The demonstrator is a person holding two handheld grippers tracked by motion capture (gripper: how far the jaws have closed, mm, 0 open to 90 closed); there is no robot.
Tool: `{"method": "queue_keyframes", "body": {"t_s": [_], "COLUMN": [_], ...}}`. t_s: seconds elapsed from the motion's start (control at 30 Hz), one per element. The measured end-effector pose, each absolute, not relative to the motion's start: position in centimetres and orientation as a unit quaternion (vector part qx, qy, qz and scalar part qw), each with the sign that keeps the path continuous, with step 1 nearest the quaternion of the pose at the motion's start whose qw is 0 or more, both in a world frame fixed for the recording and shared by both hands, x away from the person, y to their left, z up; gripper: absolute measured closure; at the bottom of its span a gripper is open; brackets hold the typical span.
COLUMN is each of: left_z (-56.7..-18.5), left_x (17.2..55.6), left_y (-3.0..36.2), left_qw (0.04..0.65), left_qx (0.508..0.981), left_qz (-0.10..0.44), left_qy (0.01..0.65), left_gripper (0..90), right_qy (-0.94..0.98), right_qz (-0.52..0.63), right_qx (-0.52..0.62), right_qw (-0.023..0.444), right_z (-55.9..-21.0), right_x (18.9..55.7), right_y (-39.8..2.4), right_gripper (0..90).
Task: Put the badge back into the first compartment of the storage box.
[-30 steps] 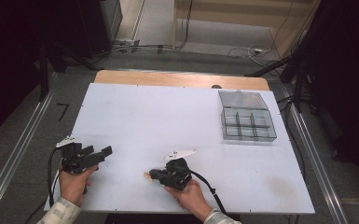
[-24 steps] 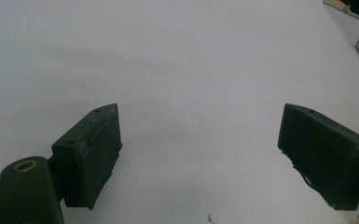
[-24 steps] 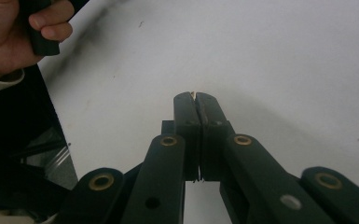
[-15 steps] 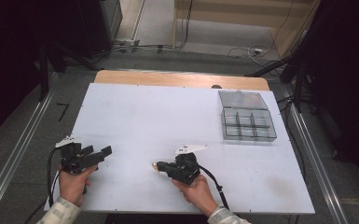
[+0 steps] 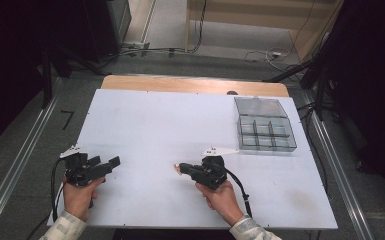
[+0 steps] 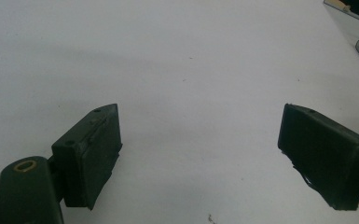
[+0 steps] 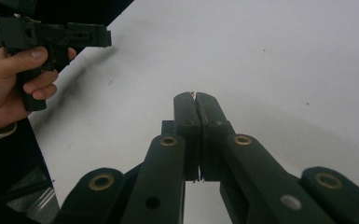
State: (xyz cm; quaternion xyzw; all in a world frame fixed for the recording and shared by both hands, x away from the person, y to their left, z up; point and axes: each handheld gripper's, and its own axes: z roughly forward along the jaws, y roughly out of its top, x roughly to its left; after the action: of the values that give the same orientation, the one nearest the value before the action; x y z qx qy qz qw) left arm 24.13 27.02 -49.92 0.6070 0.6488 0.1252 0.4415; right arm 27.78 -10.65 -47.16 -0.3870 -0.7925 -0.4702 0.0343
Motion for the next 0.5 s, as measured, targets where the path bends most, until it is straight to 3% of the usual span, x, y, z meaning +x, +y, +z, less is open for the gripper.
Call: {"method": "queue_keyframes", "body": {"t_s": [0.5], "left_z": [-49.9], "left_x": [24.2], "left_y": [27.0], "left_qw": [0.442], "left_qx": [0.607], "left_qz": [0.123], "left_qy": [0.648], "left_gripper": [13.7], "right_qy": [-0.781], "right_qz": [-0.475], "right_qx": [-0.405], "right_qw": [0.025], "right_z": [-46.7], "right_x": [28.7], "right_y": [-11.9], "right_gripper": [86.5]}}
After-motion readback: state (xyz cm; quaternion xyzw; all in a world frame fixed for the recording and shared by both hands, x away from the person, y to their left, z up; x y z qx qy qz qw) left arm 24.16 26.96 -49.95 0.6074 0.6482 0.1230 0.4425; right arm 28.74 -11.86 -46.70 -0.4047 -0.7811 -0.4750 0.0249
